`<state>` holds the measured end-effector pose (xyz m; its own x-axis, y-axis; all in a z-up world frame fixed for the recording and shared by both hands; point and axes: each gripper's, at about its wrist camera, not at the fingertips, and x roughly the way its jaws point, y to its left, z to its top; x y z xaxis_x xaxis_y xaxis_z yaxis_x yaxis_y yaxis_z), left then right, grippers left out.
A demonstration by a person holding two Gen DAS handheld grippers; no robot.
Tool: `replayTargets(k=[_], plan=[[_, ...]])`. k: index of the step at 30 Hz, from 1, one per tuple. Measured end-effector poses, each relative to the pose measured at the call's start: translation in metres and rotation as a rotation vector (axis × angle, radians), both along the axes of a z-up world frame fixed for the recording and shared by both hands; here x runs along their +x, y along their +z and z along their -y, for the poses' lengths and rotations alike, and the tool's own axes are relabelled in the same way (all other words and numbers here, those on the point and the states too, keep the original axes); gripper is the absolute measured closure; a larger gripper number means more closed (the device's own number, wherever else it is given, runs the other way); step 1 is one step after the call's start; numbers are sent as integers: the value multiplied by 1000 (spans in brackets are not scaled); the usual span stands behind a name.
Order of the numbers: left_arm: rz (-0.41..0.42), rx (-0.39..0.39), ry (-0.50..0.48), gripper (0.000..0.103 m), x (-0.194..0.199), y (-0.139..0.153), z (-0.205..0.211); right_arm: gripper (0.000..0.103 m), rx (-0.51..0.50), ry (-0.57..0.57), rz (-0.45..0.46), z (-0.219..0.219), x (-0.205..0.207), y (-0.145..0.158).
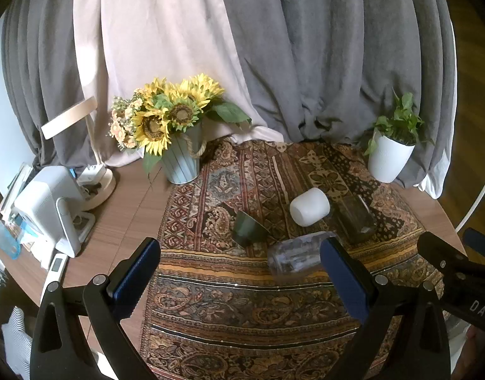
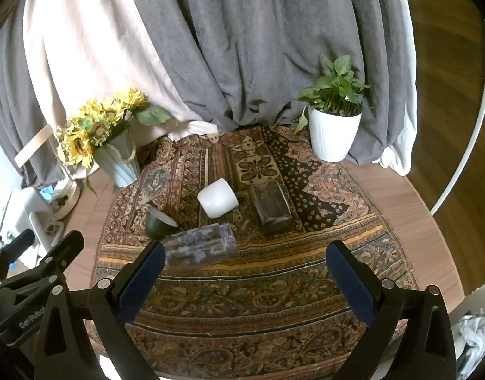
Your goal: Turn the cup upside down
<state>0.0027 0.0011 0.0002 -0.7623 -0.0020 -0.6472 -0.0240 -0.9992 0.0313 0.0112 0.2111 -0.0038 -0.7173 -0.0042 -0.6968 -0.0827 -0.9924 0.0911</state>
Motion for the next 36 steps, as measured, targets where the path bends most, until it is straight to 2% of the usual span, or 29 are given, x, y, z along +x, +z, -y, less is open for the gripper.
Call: replayTargets(k=[36], plan=[[-10,-4,-16,0,-1,6,-4,1,0,-2,-4,2,-1,3]])
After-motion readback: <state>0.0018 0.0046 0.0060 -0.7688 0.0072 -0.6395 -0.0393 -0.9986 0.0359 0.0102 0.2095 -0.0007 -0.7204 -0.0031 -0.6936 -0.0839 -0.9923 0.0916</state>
